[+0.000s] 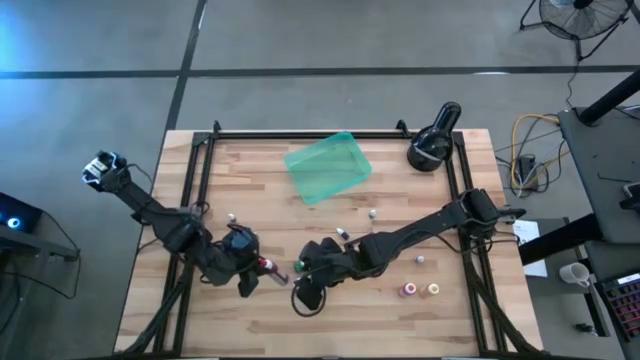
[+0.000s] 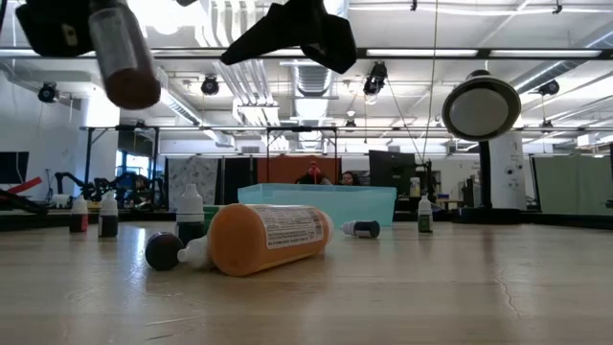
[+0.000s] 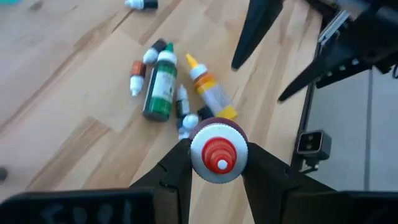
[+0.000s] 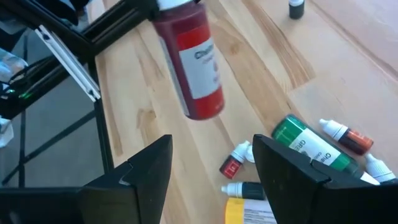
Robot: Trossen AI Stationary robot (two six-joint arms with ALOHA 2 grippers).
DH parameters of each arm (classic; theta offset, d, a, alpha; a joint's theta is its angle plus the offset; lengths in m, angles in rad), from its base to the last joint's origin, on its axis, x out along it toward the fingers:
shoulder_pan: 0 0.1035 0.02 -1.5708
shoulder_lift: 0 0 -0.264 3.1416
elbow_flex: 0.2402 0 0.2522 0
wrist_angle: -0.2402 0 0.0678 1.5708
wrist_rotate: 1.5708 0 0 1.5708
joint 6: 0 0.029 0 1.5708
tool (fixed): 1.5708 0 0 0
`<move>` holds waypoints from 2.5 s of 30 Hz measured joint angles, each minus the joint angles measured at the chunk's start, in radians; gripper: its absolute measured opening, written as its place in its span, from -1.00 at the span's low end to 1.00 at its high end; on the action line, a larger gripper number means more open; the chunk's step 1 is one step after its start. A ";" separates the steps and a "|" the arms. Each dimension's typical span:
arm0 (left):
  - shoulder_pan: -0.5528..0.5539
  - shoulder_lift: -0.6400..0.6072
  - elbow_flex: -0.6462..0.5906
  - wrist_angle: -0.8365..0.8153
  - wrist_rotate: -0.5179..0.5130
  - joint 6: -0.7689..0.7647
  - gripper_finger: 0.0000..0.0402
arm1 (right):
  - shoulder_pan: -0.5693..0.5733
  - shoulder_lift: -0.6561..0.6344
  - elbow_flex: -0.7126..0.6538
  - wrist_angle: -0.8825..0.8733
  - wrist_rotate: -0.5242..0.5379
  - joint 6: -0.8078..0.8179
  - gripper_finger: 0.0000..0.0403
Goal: Pick & Place food coloring
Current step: Adjust the blue small food coloring bottle
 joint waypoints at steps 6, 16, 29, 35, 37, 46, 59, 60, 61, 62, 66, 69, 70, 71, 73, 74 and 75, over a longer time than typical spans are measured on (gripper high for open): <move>-0.099 0.000 0.005 -0.084 -0.063 -0.082 -0.55 | -0.006 0.000 0.000 0.002 0.000 0.004 0.08; -0.212 0.024 0.005 -0.295 -0.089 -0.252 -0.55 | -0.006 0.000 0.000 0.003 0.001 0.026 0.08; -0.222 0.243 0.009 -0.471 0.056 -0.342 -0.55 | -0.023 0.001 0.000 -0.001 0.005 0.021 0.08; -0.227 0.228 0.005 -0.469 0.021 -0.412 -0.55 | -0.048 0.001 0.000 0.000 0.005 0.020 0.08; -0.227 0.225 0.005 -0.476 0.019 -0.417 -0.54 | -0.056 0.001 0.000 0.000 0.003 0.009 0.08; -0.227 0.226 0.004 -0.461 0.056 -0.422 -0.46 | -0.077 0.001 0.000 0.000 -0.010 -0.004 0.08; -0.227 0.226 0.005 -0.399 0.075 -0.427 -0.44 | -0.098 0.002 0.000 0.001 -0.069 -0.001 0.08; -0.227 0.226 0.005 -0.397 0.075 -0.428 -0.44 | -0.098 0.002 0.000 0.001 -0.074 -0.001 0.08; -0.227 0.226 0.005 -0.396 0.074 -0.429 -0.44 | -0.098 0.002 0.000 0.001 -0.077 -0.001 0.07; -0.227 0.226 0.005 -0.396 0.073 -0.429 -0.44 | -0.098 0.002 0.000 0.001 -0.078 -0.001 0.07; -0.227 0.226 0.005 -0.368 0.072 -0.423 -0.44 | -0.098 0.002 0.000 0.001 -0.079 0.003 0.08; -0.228 0.226 0.005 -0.341 0.073 -0.421 -0.44 | -0.098 0.002 0.000 0.001 -0.079 0.004 0.08; -0.228 0.226 0.005 -0.337 0.073 -0.420 -0.44 | -0.098 0.002 0.000 0.001 -0.079 0.004 0.08; -0.228 0.226 0.005 -0.335 0.073 -0.420 -0.43 | -0.098 0.002 0.000 0.001 -0.079 0.005 0.08; -0.228 0.226 0.005 -0.333 0.073 -0.420 -0.38 | -0.096 0.002 0.000 0.001 -0.079 0.007 0.08; -0.228 0.226 0.005 -0.334 0.073 -0.421 -0.35 | -0.096 0.002 0.000 0.001 -0.079 0.006 0.08; -0.228 0.226 0.005 -0.333 0.073 -0.420 -0.30 | -0.096 0.002 0.000 0.001 -0.079 0.007 0.08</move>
